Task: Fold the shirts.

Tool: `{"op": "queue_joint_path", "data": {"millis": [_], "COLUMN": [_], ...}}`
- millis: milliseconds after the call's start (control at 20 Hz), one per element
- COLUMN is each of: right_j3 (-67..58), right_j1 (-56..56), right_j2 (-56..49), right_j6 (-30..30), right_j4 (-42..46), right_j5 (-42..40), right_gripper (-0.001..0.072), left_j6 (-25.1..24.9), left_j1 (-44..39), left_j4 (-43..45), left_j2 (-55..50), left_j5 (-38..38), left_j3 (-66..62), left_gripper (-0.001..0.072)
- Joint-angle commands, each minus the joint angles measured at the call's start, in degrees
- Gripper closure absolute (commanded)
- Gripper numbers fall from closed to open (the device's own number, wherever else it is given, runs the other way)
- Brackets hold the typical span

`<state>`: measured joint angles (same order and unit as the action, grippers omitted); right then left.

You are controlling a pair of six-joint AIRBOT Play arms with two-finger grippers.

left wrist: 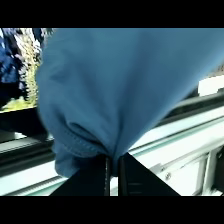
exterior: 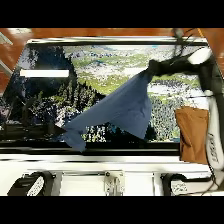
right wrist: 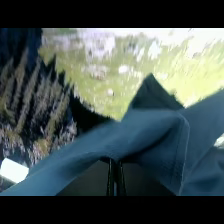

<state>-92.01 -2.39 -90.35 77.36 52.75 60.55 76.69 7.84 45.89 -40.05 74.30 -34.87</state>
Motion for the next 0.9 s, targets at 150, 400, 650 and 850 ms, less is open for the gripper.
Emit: {"op": "queue_joint_path", "data": {"millis": [150,400,650,850], "right_j3": [-0.1,7.3,42.3,53.4], "right_j1": [0.7,11.3,13.3,13.2], "right_j2": [-7.0,-1.3,11.4,11.6], "right_j6": [1.6,4.5,9.0,7.2], "right_j4": [-1.0,12.9,7.3,-1.8], "right_j5": [7.9,35.5,15.0,6.7], "right_gripper": [0.0119,0.0120,0.0079,0.0079], "left_j6": [-2.4,-8.9,-9.2,-9.2], "left_j1": [0.0,0.0,0.0,0.0], "left_j4": [-4.4,-4.3,-4.4,-4.4], "left_j2": [0.0,0.0,0.0,0.0], "left_j5": [-10.9,-10.9,-10.8,-10.8], "left_j3": [4.9,1.4,-0.1,-0.1], "left_gripper": [0.0666,0.0666,0.0666,0.0666]}}
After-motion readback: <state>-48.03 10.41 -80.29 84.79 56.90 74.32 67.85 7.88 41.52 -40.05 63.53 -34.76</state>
